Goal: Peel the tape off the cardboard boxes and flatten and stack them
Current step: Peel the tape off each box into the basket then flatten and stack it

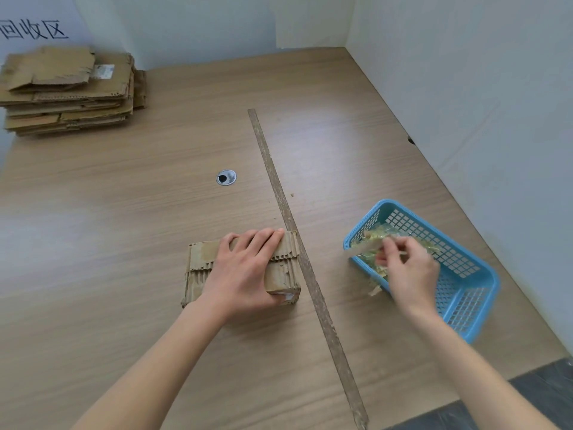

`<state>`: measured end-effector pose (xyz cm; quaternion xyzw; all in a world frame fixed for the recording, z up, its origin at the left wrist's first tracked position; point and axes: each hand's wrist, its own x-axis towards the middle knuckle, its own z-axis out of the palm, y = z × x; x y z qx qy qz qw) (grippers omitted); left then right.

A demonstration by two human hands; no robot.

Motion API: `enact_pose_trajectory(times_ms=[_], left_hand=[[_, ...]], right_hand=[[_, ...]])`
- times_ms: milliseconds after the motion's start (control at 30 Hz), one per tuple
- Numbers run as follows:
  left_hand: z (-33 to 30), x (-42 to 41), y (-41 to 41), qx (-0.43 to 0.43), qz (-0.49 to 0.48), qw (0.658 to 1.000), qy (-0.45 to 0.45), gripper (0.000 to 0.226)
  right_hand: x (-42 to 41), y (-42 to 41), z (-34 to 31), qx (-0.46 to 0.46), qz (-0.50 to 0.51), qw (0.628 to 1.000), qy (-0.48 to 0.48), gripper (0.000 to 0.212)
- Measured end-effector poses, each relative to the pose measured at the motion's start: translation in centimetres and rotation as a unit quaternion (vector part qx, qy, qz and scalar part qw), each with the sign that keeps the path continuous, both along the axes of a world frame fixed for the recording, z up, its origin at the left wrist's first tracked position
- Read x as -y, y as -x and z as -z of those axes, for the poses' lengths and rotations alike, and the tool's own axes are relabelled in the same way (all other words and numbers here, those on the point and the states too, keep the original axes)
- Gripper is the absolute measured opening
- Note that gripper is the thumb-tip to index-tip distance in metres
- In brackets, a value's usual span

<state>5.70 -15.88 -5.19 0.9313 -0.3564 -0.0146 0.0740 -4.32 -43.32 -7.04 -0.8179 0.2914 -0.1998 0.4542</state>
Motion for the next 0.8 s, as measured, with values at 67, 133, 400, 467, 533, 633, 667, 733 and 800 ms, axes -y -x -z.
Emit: enact_pose_trajectory(times_ms=[67, 133, 400, 467, 533, 633, 667, 733, 800], left_hand=[[0.1, 0.0, 0.0, 0.002, 0.001, 1.0, 0.001, 0.113], [0.1, 0.0, 0.0, 0.001, 0.002, 1.0, 0.0, 0.113], [0.1, 0.0, 0.0, 0.002, 0.001, 1.0, 0.002, 0.113], [0.1, 0.0, 0.0, 0.005, 0.004, 1.0, 0.002, 0.112], [0.2, 0.0, 0.0, 0.008, 0.005, 1.0, 0.005, 0.112], [0.2, 0.0, 0.0, 0.004, 0.006, 1.0, 0.009, 0.113], [0.2, 0.0, 0.0, 0.004, 0.006, 1.0, 0.011, 0.112], [0.1, 0.0, 0.0, 0.007, 0.006, 1.0, 0.014, 0.112], [0.2, -0.1, 0.0, 0.007, 0.006, 1.0, 0.016, 0.112]], right_hand=[[2.9, 0.2, -1.1, 0.045, -0.041, 0.988, 0.142, 0.006], [5.4, 0.7, -1.4, 0.058, -0.068, 0.947, 0.31, 0.01], [6.9, 3.1, 3.6, -0.032, -0.21, 0.847, 0.486, 0.014], [6.8, 3.0, 4.2, -0.058, -0.204, 0.865, 0.455, 0.013], [6.9, 2.8, 4.3, -0.073, -0.225, 0.868, 0.436, 0.015], [7.4, 2.9, 3.8, -0.086, -0.287, 0.856, 0.422, 0.039], [7.7, 3.1, 3.4, -0.089, -0.303, 0.854, 0.414, 0.046], [8.5, 3.5, 2.7, -0.093, -0.336, 0.846, 0.404, 0.058], [9.1, 4.2, 1.8, -0.101, -0.363, 0.835, 0.4, 0.068]])
